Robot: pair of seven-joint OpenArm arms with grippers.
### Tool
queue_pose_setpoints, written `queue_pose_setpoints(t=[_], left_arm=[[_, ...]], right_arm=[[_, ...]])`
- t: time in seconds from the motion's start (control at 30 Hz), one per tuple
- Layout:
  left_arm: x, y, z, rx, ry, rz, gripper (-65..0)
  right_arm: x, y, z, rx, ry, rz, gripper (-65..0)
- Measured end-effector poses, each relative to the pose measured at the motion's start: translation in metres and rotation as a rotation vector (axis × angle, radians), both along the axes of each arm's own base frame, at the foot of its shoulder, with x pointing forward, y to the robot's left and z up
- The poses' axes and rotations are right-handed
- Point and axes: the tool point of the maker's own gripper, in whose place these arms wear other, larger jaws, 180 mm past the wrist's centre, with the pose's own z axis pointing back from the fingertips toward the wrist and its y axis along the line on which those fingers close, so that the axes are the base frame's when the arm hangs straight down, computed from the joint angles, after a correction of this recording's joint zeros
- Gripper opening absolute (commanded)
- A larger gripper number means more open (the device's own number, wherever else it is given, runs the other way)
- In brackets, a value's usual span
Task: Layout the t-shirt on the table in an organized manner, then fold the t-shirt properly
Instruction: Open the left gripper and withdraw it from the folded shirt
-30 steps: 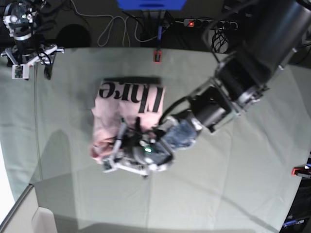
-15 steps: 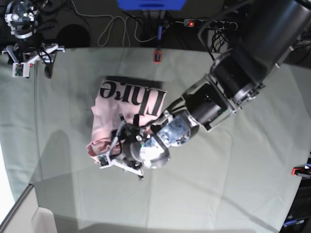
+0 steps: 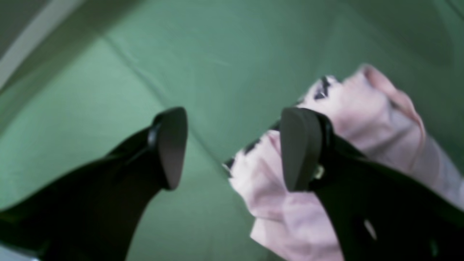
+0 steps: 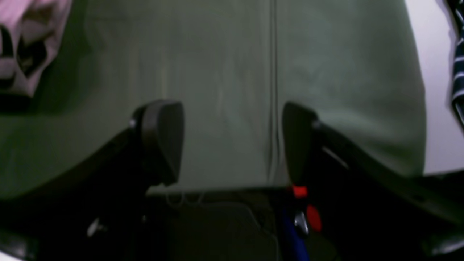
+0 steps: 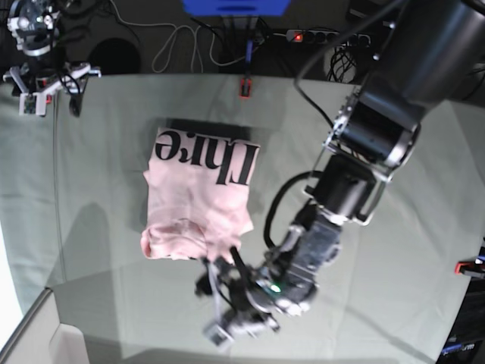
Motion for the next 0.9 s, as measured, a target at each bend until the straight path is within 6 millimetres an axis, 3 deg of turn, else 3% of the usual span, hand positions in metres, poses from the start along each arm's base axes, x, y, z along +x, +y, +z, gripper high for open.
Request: queue_pose_setpoints(t=[0.1,0.2,0.3,0.4,0.5,0.6,0.67,0.77,0.9], left_arm=[[0.007,0.027,0.031,-0.078,-0.093,0.056,-26.0],[-0.003,0.070,0.041,-0.064,-0.132,0.130,-26.0],[-0.021,0.127,0.038,-0.037,-0.108,0.247,-26.0],[-0.044,0.209,0.036,-0.037,-0.108,0.450,-26.0],[-0.095,0.281,0.007,0.002,-0.032,0.626,-26.0],[-0.155,0.337,-0.026,0.055,0.068,0.787,-26.0],[-0.193,0.368,-0.035,0.081,0.101,0.886,-26.0],[-0.238,0.394,-0.043,0.105,0.130,0.970,-26.0],[-0.307,0.423,-0.062,0.134,0.222,1.111,-26.0]], right_arm=[[0.000,0.000,0.001,-0.002,-0.001,0.001,-24.9],[0.007,0.000,0.007,-0.010,-0.021,0.007,-28.1],[0.016,0.008,0.017,-0.023,-0.045,0.045,-36.3],[0.031,0.038,0.016,0.014,-0.057,0.128,-48.8],[0.047,0.072,0.018,0.058,-0.092,0.216,-59.5],[0.058,0.105,0.018,0.103,-0.103,0.298,-61.9],[0.070,0.130,0.023,0.134,-0.132,0.360,-61.5],[0.089,0.152,0.021,0.174,-0.158,0.413,-61.3],[0.099,0.167,0.005,0.230,-0.141,0.429,-61.3]])
